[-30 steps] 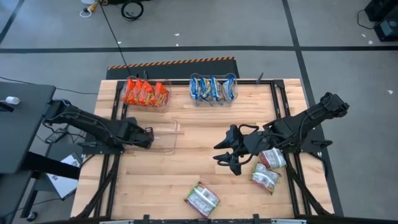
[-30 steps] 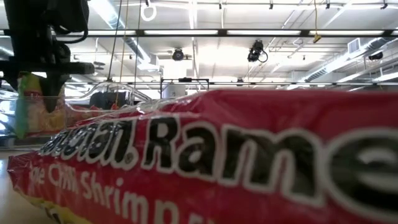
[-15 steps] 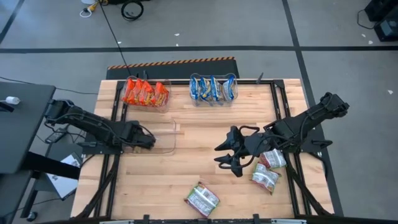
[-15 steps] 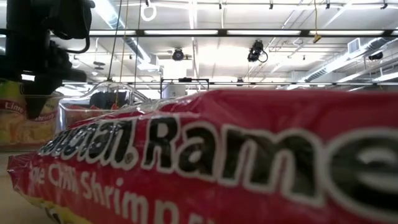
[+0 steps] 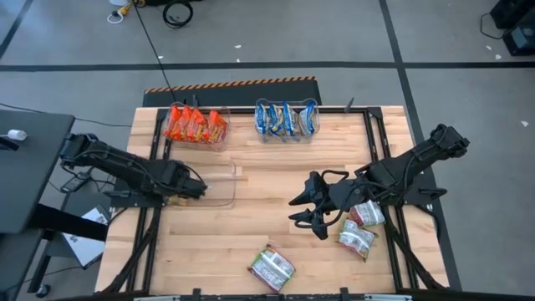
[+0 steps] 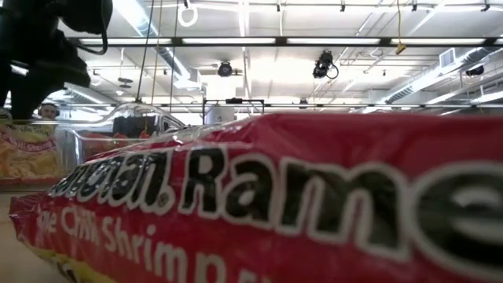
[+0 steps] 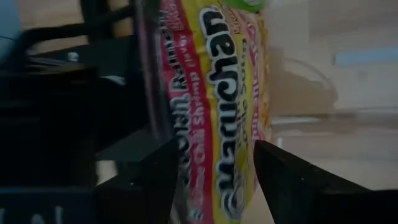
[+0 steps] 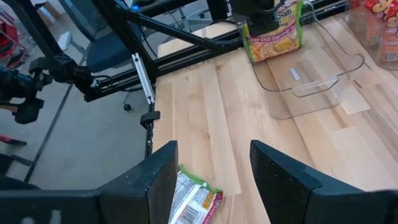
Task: Sort Maruchan noodles
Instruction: Put the yellow noodle pack into the bottom transparent bin
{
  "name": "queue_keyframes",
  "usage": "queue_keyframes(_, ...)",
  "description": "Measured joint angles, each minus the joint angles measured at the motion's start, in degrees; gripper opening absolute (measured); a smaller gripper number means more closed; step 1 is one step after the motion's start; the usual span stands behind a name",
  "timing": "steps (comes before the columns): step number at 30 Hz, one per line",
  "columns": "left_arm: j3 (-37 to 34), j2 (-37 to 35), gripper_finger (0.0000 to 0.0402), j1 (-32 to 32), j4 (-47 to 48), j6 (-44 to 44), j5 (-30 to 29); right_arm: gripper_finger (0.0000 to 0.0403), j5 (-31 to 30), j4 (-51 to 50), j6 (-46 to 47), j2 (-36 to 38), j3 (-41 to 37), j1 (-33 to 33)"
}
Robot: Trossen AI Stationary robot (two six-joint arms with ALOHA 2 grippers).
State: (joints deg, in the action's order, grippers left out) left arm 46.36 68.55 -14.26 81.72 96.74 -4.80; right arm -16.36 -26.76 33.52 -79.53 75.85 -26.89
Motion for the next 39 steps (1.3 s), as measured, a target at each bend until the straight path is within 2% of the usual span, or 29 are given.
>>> queue_keyframes(9, 6.27, -0.02, 0.0213, 0.0, 3.8, -3.31, 0.42, 0.0206, 0.0, 0.07, 0.07, 0.0, 0.0, 0.01)
queue_keyframes(13, 11.8, -0.02, 0.0213, -0.65, 4.45, -4.38, 0.75, 0.0206, 0.0, -0.01, 0.01, 0.0, 0.0, 0.0)
queue_keyframes(16, 16.28, -0.02, 0.0213, -2.33, 2.46, -6.83, -1.32, 0.0206, 0.0, -0.61, -0.13, 0.0, 0.0, 0.02)
queue_keyframes(18, 18.32, -0.02, 0.0213, -4.06, -3.6, -12.41, -4.93, 0.0206, -0.01, -0.13, -1.13, 0.0, -0.67, -0.07)
queue_keyframes(21, 19.38, -0.02, 0.0213, -7.56, -19.1, -26.91, -10.63, 0.0206, 0.24, -0.01, -4.83, -0.32, -3.08, -1.48)
queue_keyframes(24, 18.72, 0.08, 0.0213, -10.88, -37.49, -40.9, -12.42, 0.0206, 1.58, 0.35, -5.7, -3.14, -4.46, -3.16)
queue_keyframes(27, 18.07, 1.06, 0.0213, -12.15, -50.09, -50.69, -12.73, 0.0206, 4.72, 1.4, -6.76, -9.11, -3.79, -4.44)
queue_keyframes(31, 18.07, 0.85, 0.0213, -11.97, -55.52, -53.88, -14.44, 0.0206, 8.45, 1.42, -11.37, -19.39, 0.26, -6.21)
queue_keyframes(39, 18.02, 0.83, 0.0213, -12.47, -55.28, -53.67, -14.07, 0.0205, 8.55, 1.33, -27.05, -34.92, 9.28, -9.06)
